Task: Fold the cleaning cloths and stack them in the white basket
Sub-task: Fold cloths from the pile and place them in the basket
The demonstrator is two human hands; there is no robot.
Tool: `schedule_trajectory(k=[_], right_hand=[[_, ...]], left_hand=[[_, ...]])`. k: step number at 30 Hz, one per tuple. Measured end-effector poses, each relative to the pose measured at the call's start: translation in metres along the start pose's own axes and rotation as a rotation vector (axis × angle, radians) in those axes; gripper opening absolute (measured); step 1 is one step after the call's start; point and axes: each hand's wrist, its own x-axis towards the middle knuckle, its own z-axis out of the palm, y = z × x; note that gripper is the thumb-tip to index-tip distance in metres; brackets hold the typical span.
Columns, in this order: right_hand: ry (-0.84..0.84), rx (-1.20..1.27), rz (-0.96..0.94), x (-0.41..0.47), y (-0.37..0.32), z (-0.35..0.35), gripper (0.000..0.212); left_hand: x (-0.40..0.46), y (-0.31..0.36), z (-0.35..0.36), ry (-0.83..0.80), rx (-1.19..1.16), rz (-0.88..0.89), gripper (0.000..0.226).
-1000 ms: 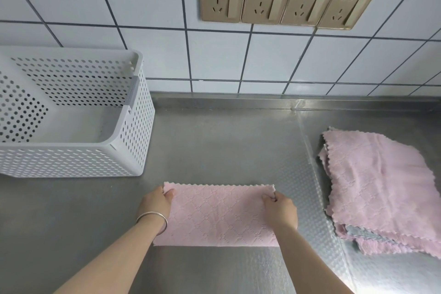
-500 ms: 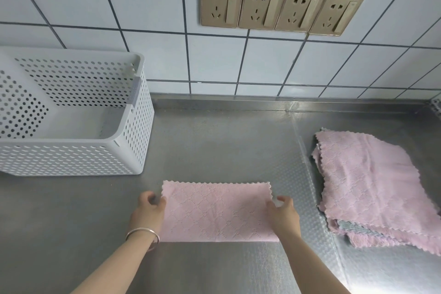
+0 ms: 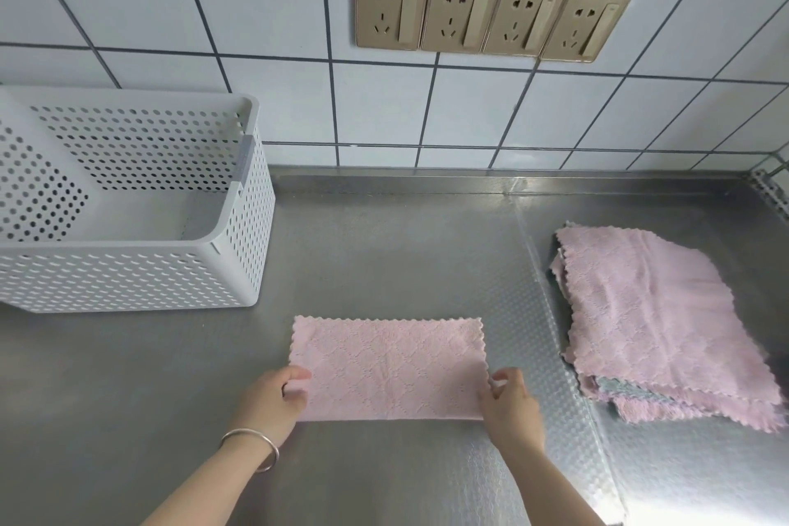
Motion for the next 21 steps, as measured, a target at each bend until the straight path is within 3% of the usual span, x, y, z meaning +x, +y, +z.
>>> schedule_trajectory(k=[7,17,21], right_hand=[[0.056,-0.057,-0.075,-0.003,0.002,0.008,0.014],[0.130,-0.212,-0.163,-0.006,0.004,0.014,0.023],[0.356,-0.351,-0.501,-0.014,-0.013,0.027,0.049]], left_hand=[[-0.003,0.002,0.004,0.013,0.181,-0.007,0.037],[-0.004,-0.004,0.011,0.080,0.223,-0.010,0.039],[-0.004,0.005,0.025,0.307,0.386,0.232,0.053]])
